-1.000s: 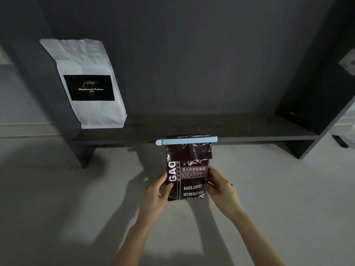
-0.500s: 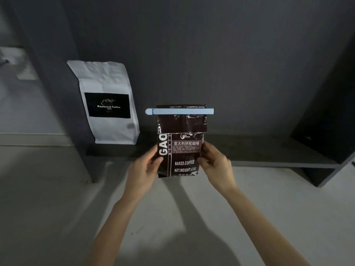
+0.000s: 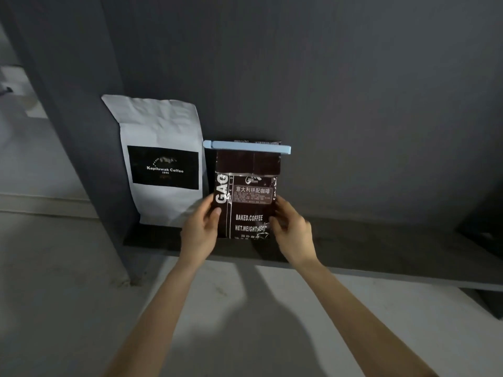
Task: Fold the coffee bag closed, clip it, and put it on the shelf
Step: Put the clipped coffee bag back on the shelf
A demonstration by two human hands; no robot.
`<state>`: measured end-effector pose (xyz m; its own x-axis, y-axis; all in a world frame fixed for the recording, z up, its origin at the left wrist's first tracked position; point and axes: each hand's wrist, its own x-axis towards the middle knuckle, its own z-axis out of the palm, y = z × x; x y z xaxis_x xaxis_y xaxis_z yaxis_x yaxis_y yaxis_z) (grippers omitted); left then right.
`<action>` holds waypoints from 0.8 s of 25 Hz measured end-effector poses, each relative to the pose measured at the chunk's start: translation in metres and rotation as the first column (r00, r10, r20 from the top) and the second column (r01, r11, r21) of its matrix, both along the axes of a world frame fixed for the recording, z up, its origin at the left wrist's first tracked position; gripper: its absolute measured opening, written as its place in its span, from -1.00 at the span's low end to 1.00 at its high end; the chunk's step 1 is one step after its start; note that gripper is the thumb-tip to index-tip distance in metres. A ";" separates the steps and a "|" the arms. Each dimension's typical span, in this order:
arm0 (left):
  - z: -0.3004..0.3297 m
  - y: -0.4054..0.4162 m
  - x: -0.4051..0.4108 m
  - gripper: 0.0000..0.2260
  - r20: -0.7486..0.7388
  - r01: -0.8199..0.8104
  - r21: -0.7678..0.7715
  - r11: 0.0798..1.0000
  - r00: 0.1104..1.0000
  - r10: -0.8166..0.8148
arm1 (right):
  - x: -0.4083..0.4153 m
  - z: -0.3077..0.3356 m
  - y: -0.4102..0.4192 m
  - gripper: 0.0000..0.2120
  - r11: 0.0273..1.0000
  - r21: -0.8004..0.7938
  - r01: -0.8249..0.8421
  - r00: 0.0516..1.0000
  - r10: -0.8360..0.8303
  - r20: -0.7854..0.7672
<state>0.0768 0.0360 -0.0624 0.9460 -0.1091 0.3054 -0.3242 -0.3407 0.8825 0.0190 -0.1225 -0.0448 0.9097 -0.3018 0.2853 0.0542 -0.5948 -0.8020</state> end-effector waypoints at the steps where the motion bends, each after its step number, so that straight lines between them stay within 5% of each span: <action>1: -0.006 -0.001 0.001 -0.64 -0.023 -0.009 -0.009 1.000 1.000 0.008 | 0.000 -0.005 0.001 -0.54 0.999 -0.034 0.004 1.000 -0.004 -0.004; 20: 0.026 -0.008 -0.030 -0.56 -0.016 -0.067 0.108 0.992 0.997 0.069 | -0.016 0.014 -0.005 -0.29 0.986 -0.095 -0.134 0.974 0.114 -0.196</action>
